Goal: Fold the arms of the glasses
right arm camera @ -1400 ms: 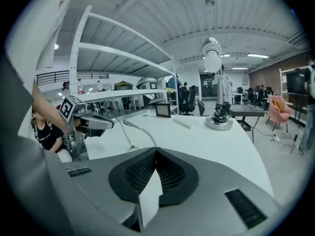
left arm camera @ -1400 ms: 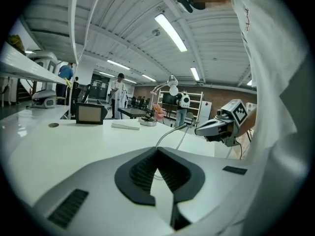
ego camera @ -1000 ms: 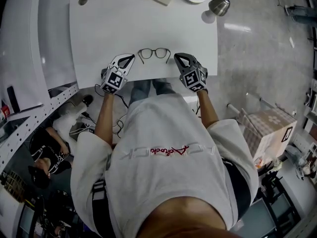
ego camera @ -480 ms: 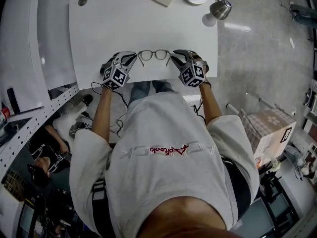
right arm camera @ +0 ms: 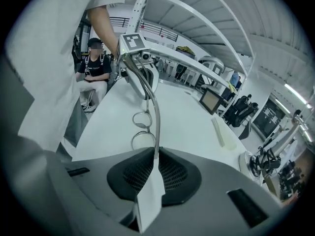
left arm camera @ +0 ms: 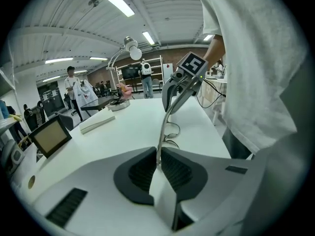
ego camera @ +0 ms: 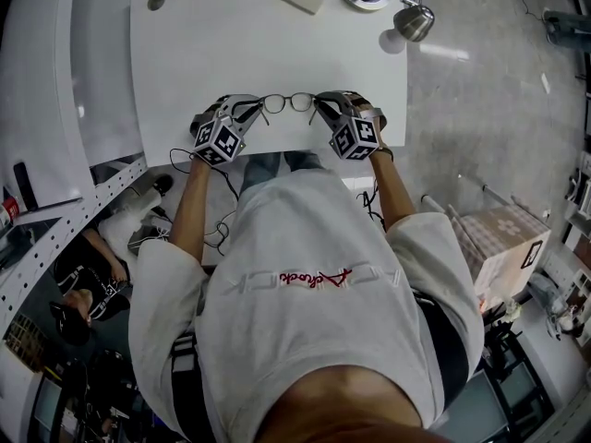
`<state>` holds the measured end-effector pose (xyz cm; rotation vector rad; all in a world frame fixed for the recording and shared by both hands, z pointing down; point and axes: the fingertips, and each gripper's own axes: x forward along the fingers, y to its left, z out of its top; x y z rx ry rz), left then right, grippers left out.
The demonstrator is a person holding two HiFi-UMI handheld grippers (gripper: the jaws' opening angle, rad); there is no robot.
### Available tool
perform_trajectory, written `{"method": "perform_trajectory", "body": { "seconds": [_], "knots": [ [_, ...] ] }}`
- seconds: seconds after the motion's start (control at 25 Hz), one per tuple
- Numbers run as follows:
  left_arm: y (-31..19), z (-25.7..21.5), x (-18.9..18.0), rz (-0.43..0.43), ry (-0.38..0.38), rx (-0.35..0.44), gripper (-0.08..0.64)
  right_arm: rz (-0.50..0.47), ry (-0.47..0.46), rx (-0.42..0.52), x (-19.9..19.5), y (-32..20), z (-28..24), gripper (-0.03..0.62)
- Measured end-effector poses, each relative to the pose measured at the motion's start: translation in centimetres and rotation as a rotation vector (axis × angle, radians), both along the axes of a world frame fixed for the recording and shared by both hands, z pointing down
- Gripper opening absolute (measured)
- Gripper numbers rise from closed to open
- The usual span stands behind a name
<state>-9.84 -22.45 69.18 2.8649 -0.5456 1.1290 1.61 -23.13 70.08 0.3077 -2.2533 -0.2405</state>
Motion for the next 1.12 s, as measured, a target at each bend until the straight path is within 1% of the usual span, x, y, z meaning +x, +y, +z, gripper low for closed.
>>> {"method": "perform_trajectory", "body": {
  "seconds": [0.04, 0.36, 0.56, 0.72, 0.84, 1.12],
  "knots": [
    [0.0, -0.1, 0.1, 0.004, 0.000, 0.003, 0.055, -0.004, 0.000, 0.001, 0.0, 0.1, 0.0, 0.066],
    [-0.4, 0.2, 0.9, 0.041, -0.021, -0.003, 0.055, -0.008, -0.021, -0.036, 0.1, 0.3, 0.0, 0.063],
    [-0.6, 0.8, 2.3, 0.116, -0.060, 0.000, 0.055, 0.015, -0.055, -0.067, 0.1, 0.1, -0.2, 0.061],
    [-0.6, 1.5, 3.3, 0.188, -0.097, -0.013, 0.054, 0.034, -0.089, -0.099, 0.2, -0.3, -0.4, 0.060],
    [-0.3, 2.3, 4.0, 0.241, -0.132, -0.024, 0.051, 0.031, -0.096, -0.112, 0.0, -0.5, -0.5, 0.058],
    [-0.4, 3.2, 4.5, 0.270, -0.158, -0.066, 0.052, 0.016, -0.098, -0.135, 0.2, -0.3, -0.4, 0.058]
  ]
}}
